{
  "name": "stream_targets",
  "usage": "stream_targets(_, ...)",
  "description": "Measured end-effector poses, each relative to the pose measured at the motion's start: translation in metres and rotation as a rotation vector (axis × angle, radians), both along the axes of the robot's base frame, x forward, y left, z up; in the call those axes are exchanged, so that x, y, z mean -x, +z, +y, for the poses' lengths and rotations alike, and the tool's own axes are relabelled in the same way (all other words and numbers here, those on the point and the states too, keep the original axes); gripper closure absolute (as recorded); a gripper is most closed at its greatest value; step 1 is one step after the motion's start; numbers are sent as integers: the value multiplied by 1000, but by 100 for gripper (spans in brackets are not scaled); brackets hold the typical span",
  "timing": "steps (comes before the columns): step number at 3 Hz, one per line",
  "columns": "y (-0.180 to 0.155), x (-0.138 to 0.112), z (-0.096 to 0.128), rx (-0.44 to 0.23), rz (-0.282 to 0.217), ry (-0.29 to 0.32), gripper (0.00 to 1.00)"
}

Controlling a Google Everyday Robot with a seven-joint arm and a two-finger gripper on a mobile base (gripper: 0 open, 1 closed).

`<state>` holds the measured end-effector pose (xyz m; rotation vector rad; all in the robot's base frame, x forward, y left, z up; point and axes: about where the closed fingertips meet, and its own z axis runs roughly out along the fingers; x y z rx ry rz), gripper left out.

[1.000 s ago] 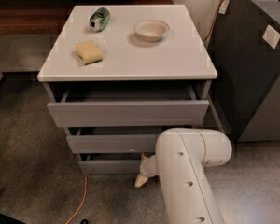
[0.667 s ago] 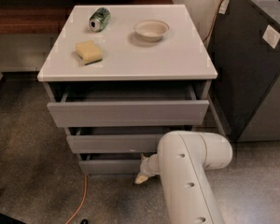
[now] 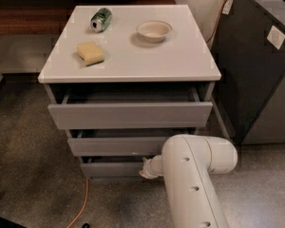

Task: Place sponge into bottom drawer

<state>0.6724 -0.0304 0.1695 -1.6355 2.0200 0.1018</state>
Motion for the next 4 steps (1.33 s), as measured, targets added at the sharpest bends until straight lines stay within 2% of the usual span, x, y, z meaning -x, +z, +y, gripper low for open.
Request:
stream_targets(1,9,0,0,0,1,0,94)
stream_targets(2,12,0,0,0,1,0,100)
stream_targets(3,12,0,0,0,1,1,100)
stream_targets(4,5,18,14,-20,25,33,100)
